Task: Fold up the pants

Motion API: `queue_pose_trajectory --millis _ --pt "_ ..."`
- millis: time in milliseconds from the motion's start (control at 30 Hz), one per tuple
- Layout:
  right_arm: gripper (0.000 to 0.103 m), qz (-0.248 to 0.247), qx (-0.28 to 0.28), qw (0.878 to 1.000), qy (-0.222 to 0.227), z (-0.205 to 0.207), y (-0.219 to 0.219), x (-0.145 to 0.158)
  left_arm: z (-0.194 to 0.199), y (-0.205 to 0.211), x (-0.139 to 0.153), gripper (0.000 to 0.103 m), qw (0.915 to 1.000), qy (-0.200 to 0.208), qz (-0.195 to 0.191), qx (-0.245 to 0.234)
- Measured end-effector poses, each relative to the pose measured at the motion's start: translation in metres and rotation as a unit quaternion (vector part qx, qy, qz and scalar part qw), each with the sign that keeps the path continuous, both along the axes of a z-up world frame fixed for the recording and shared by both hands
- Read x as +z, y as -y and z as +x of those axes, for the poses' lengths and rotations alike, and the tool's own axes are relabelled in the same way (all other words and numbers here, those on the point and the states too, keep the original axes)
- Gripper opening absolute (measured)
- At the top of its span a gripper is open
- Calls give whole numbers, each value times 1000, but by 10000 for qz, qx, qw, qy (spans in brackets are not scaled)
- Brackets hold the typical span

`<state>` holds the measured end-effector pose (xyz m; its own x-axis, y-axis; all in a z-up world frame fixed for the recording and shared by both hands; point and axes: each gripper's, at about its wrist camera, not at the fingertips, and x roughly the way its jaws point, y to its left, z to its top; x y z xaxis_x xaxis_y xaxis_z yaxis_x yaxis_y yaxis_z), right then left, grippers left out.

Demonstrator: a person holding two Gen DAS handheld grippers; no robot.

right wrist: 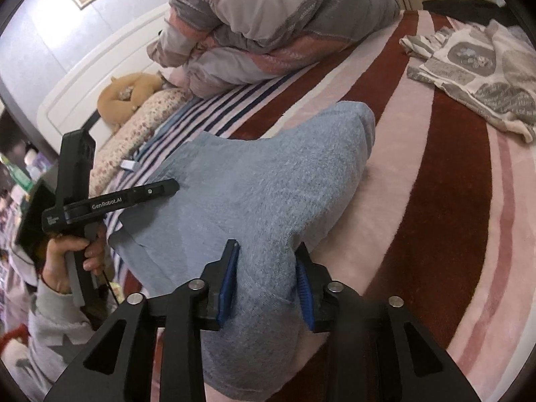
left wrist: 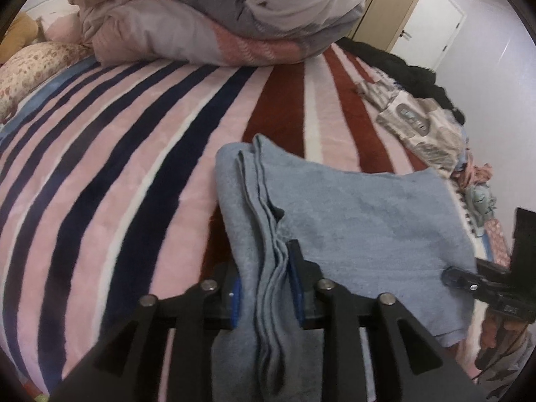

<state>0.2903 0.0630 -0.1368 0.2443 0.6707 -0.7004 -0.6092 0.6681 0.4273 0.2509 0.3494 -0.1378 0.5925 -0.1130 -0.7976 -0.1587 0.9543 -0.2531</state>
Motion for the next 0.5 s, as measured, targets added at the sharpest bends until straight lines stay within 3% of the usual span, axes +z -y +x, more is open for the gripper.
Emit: queue_pose_trajectory --millis 100,200,267,367,500 --pt "36 -98 -20 9999 69 0 1 -3 -3 1 -4 30 9999 -22 119 8" --pt "43 -63 -106 9999 16 2 5 -4 -5 2 -1 41 9992 -55 371 124" --pt "43 -61 -120 9999 74 0 7 -1 -8 4 5 53 9976 -47 650 240" --pt "43 -54 -110 9994 335 -8 17 10 -13 9 17 60 9948 23 972 311" --pt "51 45 -152 9982 577 -17 37 26 -24 25 39 68 9936 302 1052 289"
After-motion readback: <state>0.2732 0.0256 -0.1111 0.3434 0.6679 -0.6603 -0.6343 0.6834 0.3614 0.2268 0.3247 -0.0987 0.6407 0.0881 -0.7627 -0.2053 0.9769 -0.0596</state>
